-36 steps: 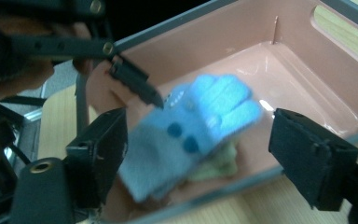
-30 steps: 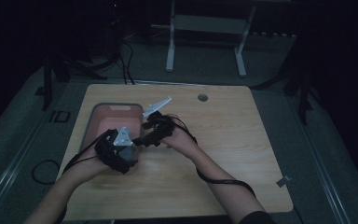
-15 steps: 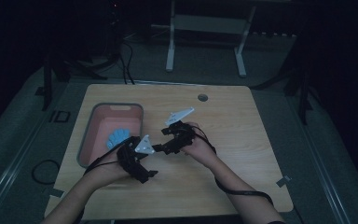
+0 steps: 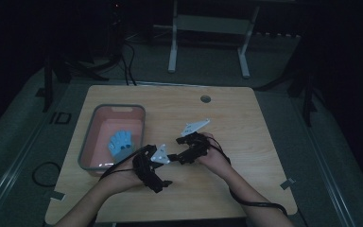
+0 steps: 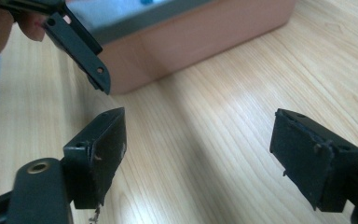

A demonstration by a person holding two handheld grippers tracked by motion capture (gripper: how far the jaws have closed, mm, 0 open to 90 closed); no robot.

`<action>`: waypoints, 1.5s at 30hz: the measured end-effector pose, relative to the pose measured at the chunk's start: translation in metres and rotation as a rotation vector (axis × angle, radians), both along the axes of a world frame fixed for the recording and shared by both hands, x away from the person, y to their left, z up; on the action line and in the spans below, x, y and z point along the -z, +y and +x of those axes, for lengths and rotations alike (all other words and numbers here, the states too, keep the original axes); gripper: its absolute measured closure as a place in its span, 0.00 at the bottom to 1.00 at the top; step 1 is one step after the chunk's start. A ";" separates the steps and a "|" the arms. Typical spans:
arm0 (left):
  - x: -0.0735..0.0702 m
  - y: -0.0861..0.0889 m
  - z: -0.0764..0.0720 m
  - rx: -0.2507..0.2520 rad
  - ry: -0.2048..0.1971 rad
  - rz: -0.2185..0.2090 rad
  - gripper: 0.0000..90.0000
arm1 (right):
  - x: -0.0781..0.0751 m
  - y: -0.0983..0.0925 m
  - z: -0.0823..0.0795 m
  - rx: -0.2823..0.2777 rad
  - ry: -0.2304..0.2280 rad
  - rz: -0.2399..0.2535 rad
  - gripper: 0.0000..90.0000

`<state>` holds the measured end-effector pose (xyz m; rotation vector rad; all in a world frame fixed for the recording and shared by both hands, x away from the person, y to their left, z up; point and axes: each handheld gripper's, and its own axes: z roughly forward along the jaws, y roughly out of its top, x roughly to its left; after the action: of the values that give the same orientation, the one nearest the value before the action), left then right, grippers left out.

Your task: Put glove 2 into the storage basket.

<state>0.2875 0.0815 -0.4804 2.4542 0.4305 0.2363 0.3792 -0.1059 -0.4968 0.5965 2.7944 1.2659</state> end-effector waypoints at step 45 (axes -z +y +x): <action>0.068 -0.052 -0.018 0.138 0.042 -0.022 0.06 | 0.053 -0.100 -0.048 0.079 0.039 -0.001 0.17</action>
<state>0.2692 0.0293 -0.5489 2.4582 0.2784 0.1219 0.3316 -0.2062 -0.5496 0.7319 2.7711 1.2516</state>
